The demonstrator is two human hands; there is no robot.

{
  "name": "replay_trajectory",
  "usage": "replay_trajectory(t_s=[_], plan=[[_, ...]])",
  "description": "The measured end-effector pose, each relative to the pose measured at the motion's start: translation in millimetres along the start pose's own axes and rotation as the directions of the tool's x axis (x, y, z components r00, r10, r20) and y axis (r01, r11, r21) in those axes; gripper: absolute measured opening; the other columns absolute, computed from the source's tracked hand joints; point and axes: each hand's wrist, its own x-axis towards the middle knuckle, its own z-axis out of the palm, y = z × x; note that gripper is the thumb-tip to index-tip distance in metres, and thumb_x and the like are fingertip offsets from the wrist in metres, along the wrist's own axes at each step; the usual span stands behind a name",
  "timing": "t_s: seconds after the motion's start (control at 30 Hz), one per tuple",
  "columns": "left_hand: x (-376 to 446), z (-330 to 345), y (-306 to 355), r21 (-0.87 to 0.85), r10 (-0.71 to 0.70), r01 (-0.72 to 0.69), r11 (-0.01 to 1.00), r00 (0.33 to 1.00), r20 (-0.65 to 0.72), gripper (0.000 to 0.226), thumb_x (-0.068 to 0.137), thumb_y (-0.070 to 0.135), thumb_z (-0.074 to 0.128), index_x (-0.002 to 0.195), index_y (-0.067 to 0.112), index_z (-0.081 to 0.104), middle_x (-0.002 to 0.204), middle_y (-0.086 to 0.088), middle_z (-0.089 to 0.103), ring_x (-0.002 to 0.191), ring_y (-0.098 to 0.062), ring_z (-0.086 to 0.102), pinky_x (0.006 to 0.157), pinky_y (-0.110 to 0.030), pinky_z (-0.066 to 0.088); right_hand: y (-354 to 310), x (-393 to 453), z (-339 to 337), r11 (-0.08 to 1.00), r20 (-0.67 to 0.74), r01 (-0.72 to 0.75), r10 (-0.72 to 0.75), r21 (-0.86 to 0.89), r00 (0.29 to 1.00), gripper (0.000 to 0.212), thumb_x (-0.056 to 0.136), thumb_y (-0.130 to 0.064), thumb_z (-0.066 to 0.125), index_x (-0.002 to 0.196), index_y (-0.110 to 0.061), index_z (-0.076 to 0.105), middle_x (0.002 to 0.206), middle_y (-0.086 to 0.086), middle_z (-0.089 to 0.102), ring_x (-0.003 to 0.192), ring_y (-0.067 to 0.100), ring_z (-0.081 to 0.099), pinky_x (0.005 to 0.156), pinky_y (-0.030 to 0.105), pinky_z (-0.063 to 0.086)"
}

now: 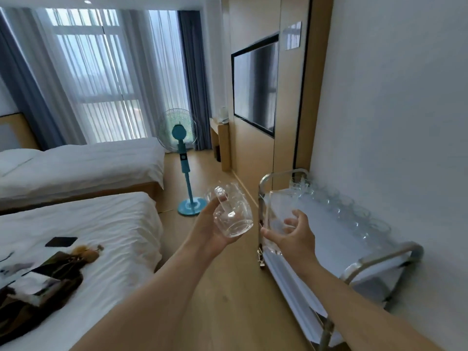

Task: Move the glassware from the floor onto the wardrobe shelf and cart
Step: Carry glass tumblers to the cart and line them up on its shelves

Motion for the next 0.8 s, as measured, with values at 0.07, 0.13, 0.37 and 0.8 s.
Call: replay_trajectory(t_s=[0.07, 0.13, 0.37, 0.8], plan=[[24, -5, 9, 0.058, -0.030, 0.028, 0.998, 0.999, 0.032, 0.032, 0.086, 0.031, 0.069, 0.111, 0.012, 0.069, 0.102, -0.015, 0.073, 0.100, -0.033, 0.065, 0.112, -0.053, 0.040, 2, 10, 8, 0.999, -0.048, -0.031, 0.031, -0.011, 0.998, 0.098, 0.065, -0.038, 0.093, 0.143, -0.017, 0.038, 0.120, 0.002, 0.057, 0.107, 0.021, 0.059, 0.093, 0.040, 0.053], [45, -10, 12, 0.095, -0.078, 0.073, 0.993, 0.995, 0.057, 0.024, 0.090, 0.031, 0.068, 0.104, 0.012, 0.072, 0.094, -0.014, 0.075, 0.094, -0.032, 0.068, 0.108, -0.053, 0.044, 7, 18, 13, 0.998, -0.086, -0.057, 0.055, -0.025, 0.995, 0.096, 0.066, -0.036, 0.092, 0.143, -0.018, 0.037, 0.120, 0.002, 0.056, 0.107, 0.021, 0.058, 0.094, 0.042, 0.053], [116, -28, 5, 0.178, -0.277, 0.244, 0.953, 0.941, 0.192, 0.026, 0.091, 0.035, 0.070, 0.082, 0.014, 0.082, 0.097, -0.011, 0.065, 0.090, -0.026, 0.060, 0.103, -0.043, 0.043, 39, 46, 23, 0.981, -0.176, -0.174, 0.158, -0.085, 0.972, 0.101, 0.067, -0.034, 0.092, 0.147, -0.023, 0.032, 0.120, 0.001, 0.054, 0.104, 0.018, 0.056, 0.094, 0.044, 0.052], [290, 2, -24, 0.448, -0.206, 0.168, 0.878, 0.978, 0.036, 0.080, 0.061, 0.041, 0.088, 0.130, 0.012, 0.060, 0.116, -0.017, 0.072, 0.094, -0.036, 0.074, 0.082, -0.054, 0.059, 112, 199, 19, 0.976, -0.240, -0.218, 0.206, -0.024, 0.949, 0.098, 0.066, -0.028, 0.092, 0.145, -0.024, 0.034, 0.119, 0.001, 0.053, 0.104, 0.019, 0.055, 0.091, 0.051, 0.054]])
